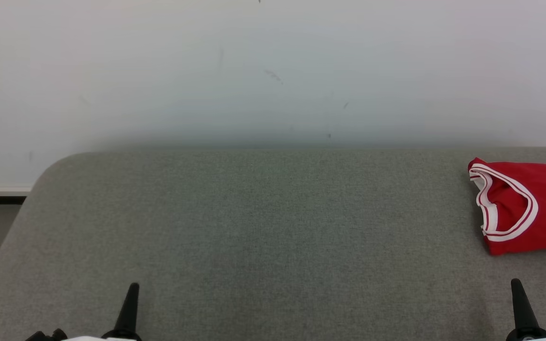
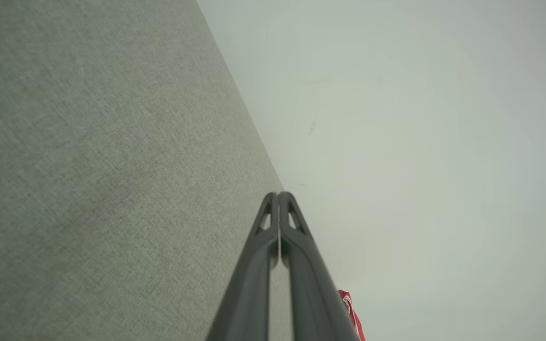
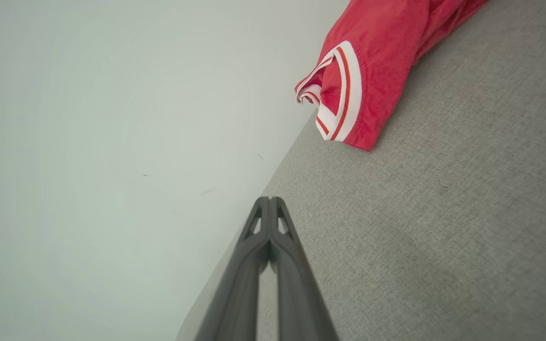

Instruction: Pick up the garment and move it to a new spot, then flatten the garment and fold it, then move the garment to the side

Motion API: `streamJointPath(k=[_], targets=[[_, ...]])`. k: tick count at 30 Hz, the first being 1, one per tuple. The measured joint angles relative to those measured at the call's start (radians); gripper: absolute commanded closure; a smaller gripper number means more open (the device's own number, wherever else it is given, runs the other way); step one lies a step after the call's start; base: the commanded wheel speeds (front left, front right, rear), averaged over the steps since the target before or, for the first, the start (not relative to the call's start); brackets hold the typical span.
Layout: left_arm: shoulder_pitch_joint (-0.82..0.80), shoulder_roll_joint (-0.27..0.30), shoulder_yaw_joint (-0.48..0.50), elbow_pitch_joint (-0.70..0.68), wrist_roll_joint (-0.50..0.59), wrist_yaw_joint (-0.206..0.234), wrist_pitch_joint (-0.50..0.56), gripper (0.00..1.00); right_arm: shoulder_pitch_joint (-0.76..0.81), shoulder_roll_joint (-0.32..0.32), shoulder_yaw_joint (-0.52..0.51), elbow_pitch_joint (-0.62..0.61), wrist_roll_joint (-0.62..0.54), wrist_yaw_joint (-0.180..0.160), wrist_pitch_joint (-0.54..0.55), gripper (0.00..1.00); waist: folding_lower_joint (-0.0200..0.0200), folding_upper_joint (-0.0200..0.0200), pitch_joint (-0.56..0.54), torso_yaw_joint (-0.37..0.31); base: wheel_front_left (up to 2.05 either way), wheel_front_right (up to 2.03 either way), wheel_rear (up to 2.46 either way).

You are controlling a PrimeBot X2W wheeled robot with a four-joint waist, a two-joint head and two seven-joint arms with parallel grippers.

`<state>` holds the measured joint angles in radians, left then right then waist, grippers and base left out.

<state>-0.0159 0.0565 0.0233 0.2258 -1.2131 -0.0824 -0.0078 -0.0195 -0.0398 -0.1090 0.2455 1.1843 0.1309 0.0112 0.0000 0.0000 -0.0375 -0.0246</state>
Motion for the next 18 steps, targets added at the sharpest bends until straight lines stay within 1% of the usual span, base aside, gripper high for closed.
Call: streamJointPath(k=[18], targets=[[-0.033,0.000,0.030,0.008,-0.158,-0.016,0.043,1.00,-0.035,-0.002,-0.001,0.000,0.167,0.000,0.041,1.00,0.0000,0.0000,0.014,0.009,0.00,0.00,0.00]])
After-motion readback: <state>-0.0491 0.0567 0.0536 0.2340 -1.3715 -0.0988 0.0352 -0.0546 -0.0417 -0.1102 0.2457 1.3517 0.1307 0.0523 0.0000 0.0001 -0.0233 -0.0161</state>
